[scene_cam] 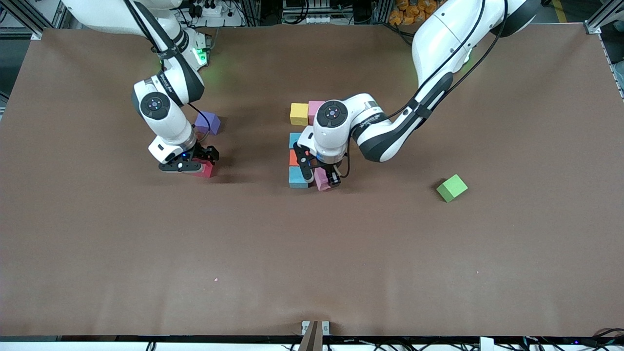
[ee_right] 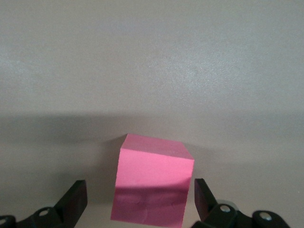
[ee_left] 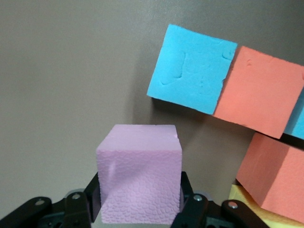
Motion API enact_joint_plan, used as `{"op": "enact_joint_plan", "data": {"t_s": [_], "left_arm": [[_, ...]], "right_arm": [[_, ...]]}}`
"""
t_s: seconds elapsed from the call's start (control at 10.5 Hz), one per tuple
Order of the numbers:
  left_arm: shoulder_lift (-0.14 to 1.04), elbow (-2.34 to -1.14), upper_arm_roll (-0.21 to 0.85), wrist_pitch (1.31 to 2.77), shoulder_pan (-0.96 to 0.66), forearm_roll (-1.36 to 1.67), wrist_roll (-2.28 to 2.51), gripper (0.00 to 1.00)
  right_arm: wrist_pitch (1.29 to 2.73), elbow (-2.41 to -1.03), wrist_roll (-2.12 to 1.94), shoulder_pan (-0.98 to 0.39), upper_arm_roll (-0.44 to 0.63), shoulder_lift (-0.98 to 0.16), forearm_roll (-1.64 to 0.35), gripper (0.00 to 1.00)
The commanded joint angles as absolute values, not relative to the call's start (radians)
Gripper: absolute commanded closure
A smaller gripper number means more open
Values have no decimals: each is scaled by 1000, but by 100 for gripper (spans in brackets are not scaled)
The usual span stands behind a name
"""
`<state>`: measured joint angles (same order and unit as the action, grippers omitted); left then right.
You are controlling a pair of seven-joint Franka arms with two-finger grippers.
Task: Form number 2 with 11 blocks
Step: 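Carry the pink cube to the row while the right gripper reaches pink, then lower the pink cube below the cyan cube while the right gripper grasps pink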
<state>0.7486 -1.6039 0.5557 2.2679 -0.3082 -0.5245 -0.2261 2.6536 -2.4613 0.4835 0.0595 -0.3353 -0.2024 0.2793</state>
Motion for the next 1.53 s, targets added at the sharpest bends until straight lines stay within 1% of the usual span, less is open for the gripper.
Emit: {"op": "enact_joint_plan", "data": {"t_s": [0.0,0.19,0.48,0.57,0.76,1.05,1.15,1.24,1.34,1.43], "left_arm": [[779,-1562,551,2264,-318,-538,-299,35],[790,-1551,551,2264,-324,-540,-328,35],[801,-1543,551,2263,-334,-541,-351,35],[801,-1542,539,2263,-353,-541,-351,34],[801,-1534,462,2263,-426,-529,-356,34],[810,-1528,451,2263,-439,-532,-359,34],[810,-1528,451,2263,-442,-532,-359,34],[810,-1528,451,2263,-446,-534,-359,34],[810,-1528,451,2263,-448,-537,-359,34],[811,-1528,451,2263,-459,-538,-359,34]], "right_arm": [[2671,-2482,471,92,-342,-195,299,0],[2675,-2479,469,130,-342,-221,298,0],[2694,-2477,488,137,-344,-239,278,0],[2694,-2477,488,132,-344,-239,255,0],[2694,-2476,488,129,-344,-239,250,0],[2718,-2471,488,126,-344,-250,252,0],[2739,-2473,486,121,-342,-264,250,2],[2744,-2471,486,121,-342,-268,252,12],[2747,-2471,476,120,-342,-270,253,17],[2749,-2471,471,121,-341,-273,261,26]]}}
